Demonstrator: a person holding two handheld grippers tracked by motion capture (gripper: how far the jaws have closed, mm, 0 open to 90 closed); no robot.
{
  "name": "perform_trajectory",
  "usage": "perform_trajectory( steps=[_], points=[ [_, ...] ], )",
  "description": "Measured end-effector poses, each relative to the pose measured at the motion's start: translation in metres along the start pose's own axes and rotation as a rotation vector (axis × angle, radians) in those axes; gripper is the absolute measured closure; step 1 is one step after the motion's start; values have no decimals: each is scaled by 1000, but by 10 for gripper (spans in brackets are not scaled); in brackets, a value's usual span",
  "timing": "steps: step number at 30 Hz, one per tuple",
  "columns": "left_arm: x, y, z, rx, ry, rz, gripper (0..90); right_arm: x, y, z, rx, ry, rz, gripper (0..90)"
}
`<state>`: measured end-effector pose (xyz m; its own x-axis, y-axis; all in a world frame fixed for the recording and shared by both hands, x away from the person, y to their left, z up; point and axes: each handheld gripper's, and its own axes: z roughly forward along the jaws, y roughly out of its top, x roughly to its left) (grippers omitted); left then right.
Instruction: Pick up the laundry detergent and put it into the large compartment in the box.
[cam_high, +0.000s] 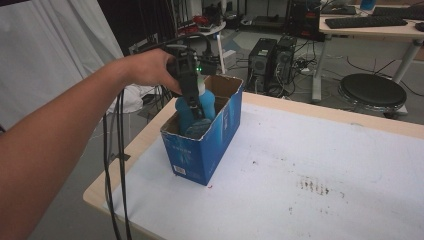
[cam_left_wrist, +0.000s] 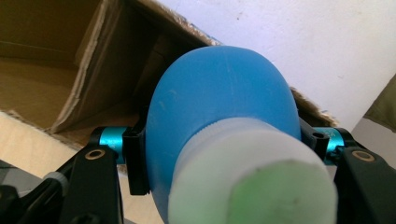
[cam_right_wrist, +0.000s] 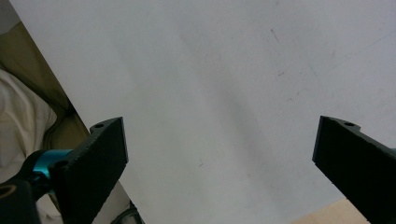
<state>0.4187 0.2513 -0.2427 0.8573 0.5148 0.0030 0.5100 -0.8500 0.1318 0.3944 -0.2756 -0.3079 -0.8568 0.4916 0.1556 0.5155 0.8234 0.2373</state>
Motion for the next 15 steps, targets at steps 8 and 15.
perform_trajectory(
  steps=[8,15],
  points=[
    [3,-1,20,27,-7,-1,381,-2,0,1,4,-1,5,23],
    [4,-1,33,44,-9,1,381,-1,0,1,2,-1,2,24]
  ],
)
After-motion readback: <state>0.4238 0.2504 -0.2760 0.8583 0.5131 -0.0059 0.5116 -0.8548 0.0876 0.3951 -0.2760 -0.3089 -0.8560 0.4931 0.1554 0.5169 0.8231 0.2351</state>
